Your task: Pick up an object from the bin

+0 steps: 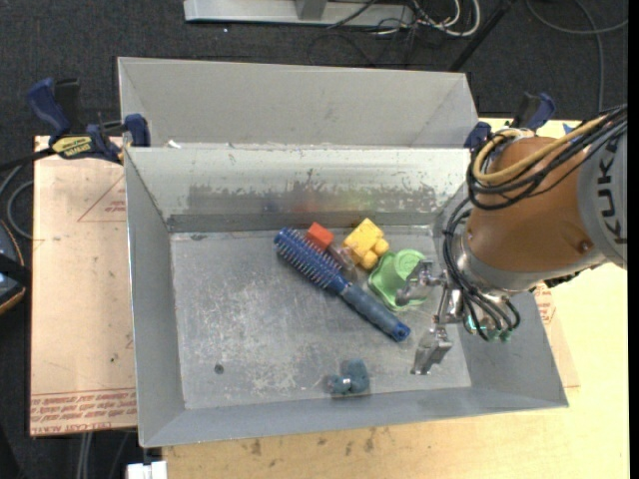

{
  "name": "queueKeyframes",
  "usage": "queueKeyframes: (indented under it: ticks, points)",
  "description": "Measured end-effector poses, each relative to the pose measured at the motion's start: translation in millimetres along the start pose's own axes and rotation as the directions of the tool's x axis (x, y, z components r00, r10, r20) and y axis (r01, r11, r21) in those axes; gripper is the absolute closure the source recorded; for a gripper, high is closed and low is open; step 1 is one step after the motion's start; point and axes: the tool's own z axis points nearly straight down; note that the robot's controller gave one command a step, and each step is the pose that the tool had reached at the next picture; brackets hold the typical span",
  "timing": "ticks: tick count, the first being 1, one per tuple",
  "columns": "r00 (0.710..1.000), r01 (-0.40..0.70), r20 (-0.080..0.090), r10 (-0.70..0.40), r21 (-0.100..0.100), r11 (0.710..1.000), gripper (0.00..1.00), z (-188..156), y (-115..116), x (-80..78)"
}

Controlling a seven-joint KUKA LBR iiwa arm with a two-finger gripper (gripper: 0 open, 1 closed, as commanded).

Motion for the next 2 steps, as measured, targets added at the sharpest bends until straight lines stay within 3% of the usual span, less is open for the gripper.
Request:
queueKeyframes:
  ticks: [1,2]
  points:
    - [0.984,-0.180,0.014,0.180,-0.001,0.984,0.00,90,23,-29.8]
    - [0.951,-0.309,0.014,0.309,-0.005,0.951,0.00,105,28,-27.7]
